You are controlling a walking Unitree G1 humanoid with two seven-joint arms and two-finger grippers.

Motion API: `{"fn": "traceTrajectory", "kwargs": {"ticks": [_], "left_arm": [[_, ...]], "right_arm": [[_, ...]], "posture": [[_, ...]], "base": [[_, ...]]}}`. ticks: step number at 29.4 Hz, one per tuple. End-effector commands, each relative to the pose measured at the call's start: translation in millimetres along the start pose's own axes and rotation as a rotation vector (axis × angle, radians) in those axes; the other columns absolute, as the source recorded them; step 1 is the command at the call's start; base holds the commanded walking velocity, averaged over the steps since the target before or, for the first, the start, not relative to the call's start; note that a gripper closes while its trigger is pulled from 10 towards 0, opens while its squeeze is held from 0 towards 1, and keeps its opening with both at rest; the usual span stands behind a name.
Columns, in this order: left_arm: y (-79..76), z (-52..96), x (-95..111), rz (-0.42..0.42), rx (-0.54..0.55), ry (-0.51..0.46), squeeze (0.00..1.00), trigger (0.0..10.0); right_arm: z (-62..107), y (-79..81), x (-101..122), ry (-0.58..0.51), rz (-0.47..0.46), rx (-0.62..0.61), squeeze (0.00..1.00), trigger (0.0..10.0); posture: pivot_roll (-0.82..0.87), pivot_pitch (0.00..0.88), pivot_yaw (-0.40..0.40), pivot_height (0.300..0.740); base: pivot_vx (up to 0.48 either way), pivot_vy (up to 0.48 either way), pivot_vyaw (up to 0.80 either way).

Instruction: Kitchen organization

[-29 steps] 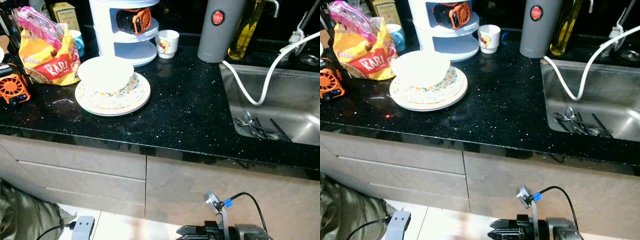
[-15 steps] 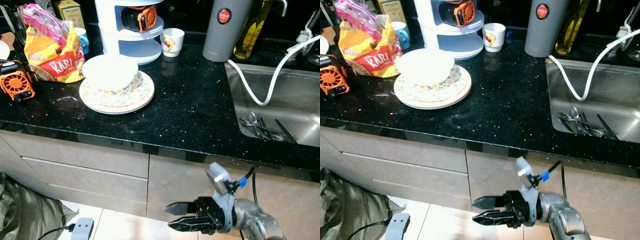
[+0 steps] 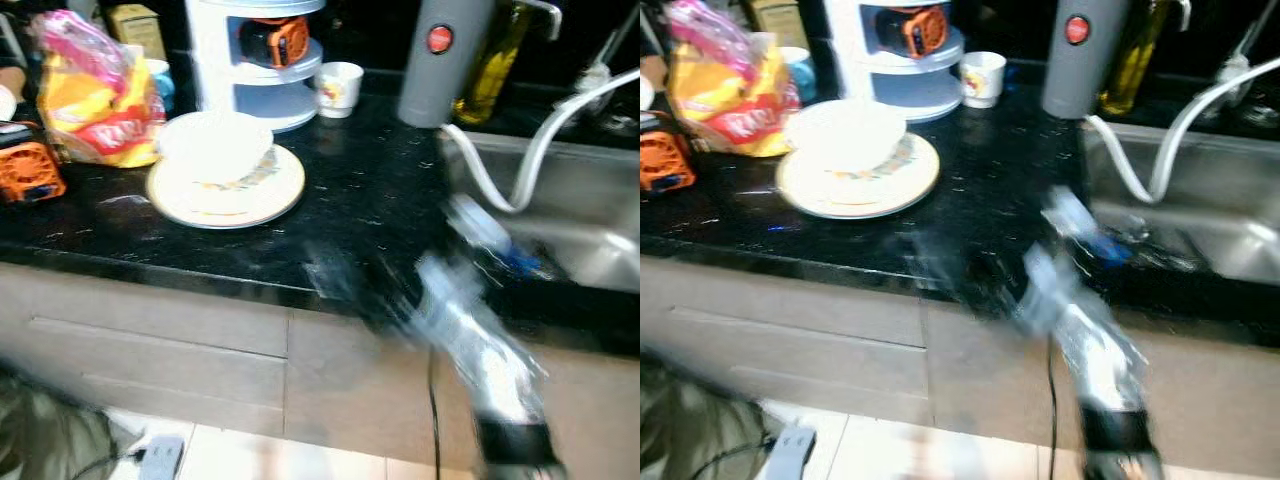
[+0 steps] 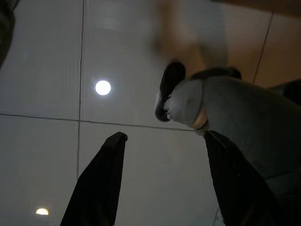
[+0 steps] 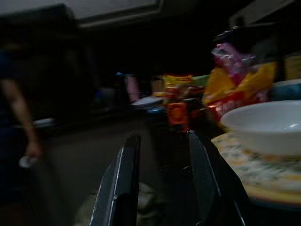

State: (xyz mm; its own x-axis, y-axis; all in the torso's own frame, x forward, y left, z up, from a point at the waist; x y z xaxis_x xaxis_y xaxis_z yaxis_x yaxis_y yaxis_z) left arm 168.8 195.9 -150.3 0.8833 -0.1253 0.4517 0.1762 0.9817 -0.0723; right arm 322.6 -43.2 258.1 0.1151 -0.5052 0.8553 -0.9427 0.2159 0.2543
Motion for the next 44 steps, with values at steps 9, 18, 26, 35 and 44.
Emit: {"fn": "traceTrajectory", "kwargs": {"ticks": [9, 18, 26, 35, 44], "left_arm": [[-0.9, 0.4, -6.8, 0.004, 0.003, 0.017, 0.00, 10.0], [0.7, 0.8, -7.6, 0.008, 0.012, 0.016, 0.00, 10.0], [-0.4, 0.5, -7.5, 0.007, 0.013, 0.014, 0.00, 10.0], [1.7, 0.5, -4.5, 0.013, 0.023, 0.002, 0.00, 10.0], [7.0, 1.5, -3.0, 0.018, 0.047, -0.006, 0.00, 10.0]], "right_arm": [[-33.8, -23.9, 23.6, -0.066, 0.103, -0.174, 0.00, 10.0], [-58.5, -51.2, 31.7, -0.034, 0.228, -0.333, 0.00, 10.0], [-73.8, -52.8, 42.4, 0.020, 0.406, -0.354, 0.00, 10.0], [-81.9, -53.6, 55.5, 0.009, 0.510, -0.345, 0.00, 10.0], [-79.2, -57.3, 53.0, -0.046, 0.445, -0.379, 0.00, 10.0]], "posture": [[0.07, 0.063, -0.039, 0.740], [0.09, 0.056, -0.057, 0.740], [0.10, 0.047, -0.063, 0.740], [0.10, 0.049, -0.062, 0.740], [0.10, 0.057, -0.052, 0.740]], "base": [[0.000, 0.000, 0.35], [0.000, 0.000, 0.55], [0.000, 0.000, 0.61], [0.000, 0.000, 0.66], [0.000, 0.000, 0.59]]}}
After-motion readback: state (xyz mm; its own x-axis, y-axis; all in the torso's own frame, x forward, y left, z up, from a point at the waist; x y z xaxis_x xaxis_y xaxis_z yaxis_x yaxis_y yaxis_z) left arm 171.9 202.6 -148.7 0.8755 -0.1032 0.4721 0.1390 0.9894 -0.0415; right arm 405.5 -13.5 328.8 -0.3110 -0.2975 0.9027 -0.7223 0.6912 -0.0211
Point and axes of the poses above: a point about 5 cm out from each wrist's last joint towards the gripper, its own z axis pointing back from the gripper into the wrist, its own x axis along the axis of the wrist's last joint, y = z × x, the point moved 6 cm from there along -z, pointing out of the wrist towards the gripper, and after that the axes turned 9 degrees about -z, right-handed, at the moved point
